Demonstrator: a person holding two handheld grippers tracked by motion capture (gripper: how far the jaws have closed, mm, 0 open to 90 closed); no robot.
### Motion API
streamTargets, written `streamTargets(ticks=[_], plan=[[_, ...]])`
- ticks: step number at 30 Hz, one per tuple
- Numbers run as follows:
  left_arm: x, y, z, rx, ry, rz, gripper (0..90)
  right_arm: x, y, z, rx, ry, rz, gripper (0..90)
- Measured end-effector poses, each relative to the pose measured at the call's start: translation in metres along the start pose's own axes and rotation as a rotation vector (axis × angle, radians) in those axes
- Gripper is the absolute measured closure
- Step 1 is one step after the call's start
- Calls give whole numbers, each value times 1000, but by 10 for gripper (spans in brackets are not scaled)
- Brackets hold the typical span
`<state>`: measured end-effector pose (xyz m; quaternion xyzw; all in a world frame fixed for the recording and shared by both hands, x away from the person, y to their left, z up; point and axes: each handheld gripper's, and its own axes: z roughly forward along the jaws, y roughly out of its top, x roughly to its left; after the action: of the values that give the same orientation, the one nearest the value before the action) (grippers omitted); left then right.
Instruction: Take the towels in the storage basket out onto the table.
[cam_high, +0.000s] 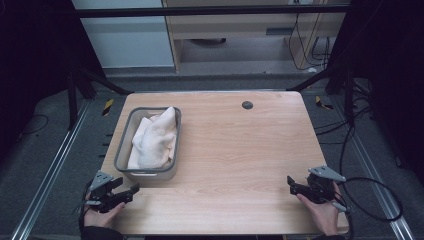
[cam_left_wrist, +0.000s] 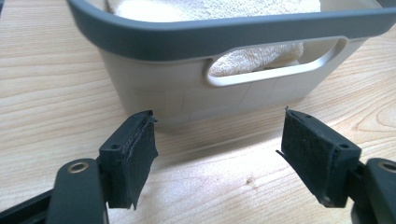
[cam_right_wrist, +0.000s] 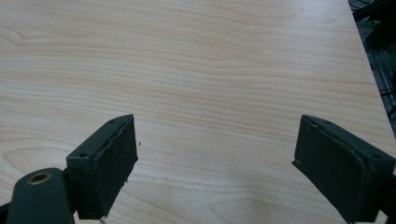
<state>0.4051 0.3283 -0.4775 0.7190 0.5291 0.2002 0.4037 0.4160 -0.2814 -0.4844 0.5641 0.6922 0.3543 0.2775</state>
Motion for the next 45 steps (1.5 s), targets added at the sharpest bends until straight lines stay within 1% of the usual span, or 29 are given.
streamTargets(ticks=[1, 4, 7, 13, 16, 18, 20, 26, 31, 38, 39, 44, 45], plan=[[1, 0, -1, 0, 0, -7, 259, -1, -1, -1, -4, -9, 9, 130], [0, 1, -2, -9, -7, -11, 264, -3, 0, -2, -18, -18, 7, 137], [-1, 2, -4, -18, -10, -6, 272, -3, 0, -2, -23, -13, 10, 137], [-3, 4, -9, -34, -8, -1, 275, -1, 0, -2, -22, -7, 0, 137], [-3, 5, -10, -38, -3, -2, 276, 0, -1, -1, -16, -9, -5, 137], [-3, 7, -12, -47, -2, 2, 278, 1, -1, 0, -7, 2, -6, 136], [-3, 8, -13, -49, -4, 2, 278, 1, -1, 0, -2, 2, -17, 136], [-2, 12, -19, -67, -10, -14, 286, 3, -1, 0, -6, 2, -31, 144], [-1, 16, -25, -85, -4, -14, 288, 3, -1, 0, -5, 4, -36, 147], [-2, 19, -27, -94, -10, -19, 287, 4, -1, 0, -9, 6, -36, 159], [-2, 21, -28, -98, -13, -24, 287, 4, -1, 0, -7, 7, -39, 160], [-3, 25, -32, -111, -15, -21, 288, 4, -1, 1, -3, 13, -48, 163], [-3, 28, -33, -119, -15, -23, 289, 4, -1, 1, -2, 12, -51, 166]])
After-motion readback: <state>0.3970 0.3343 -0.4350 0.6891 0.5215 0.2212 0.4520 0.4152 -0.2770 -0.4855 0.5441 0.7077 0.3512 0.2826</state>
